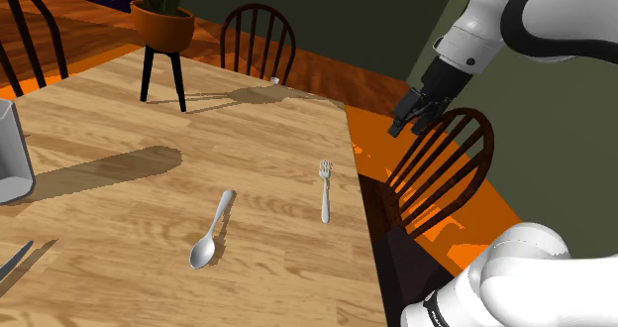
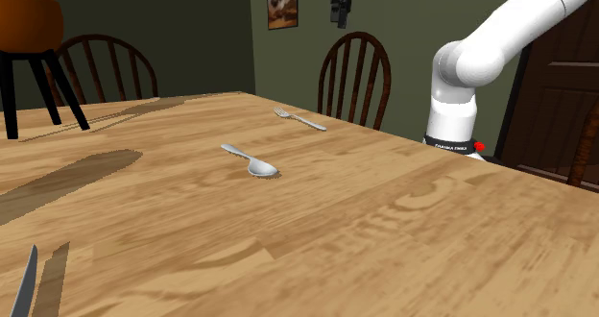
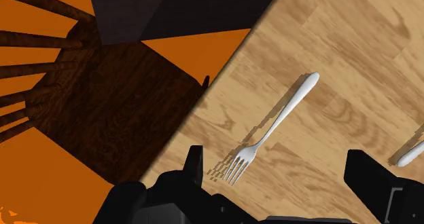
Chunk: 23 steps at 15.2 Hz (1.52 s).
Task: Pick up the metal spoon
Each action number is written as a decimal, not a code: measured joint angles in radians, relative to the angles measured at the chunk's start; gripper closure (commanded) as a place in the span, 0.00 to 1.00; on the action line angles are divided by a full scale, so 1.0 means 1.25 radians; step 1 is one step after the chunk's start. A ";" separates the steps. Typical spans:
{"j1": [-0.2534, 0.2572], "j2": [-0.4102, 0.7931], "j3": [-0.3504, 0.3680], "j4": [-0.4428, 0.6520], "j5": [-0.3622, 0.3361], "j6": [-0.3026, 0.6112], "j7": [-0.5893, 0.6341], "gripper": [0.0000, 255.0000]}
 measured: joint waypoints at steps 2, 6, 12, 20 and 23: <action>0.001 0.003 0.008 -0.007 0.007 0.009 0.012 0.00; 0.009 0.017 0.067 -0.038 0.057 0.048 0.105 0.00; 0.023 0.099 0.174 -0.054 0.140 0.144 0.263 0.00; 0.026 0.273 0.318 -0.006 0.215 0.284 0.476 0.00; 0.019 0.348 0.366 0.026 0.221 0.333 0.554 0.00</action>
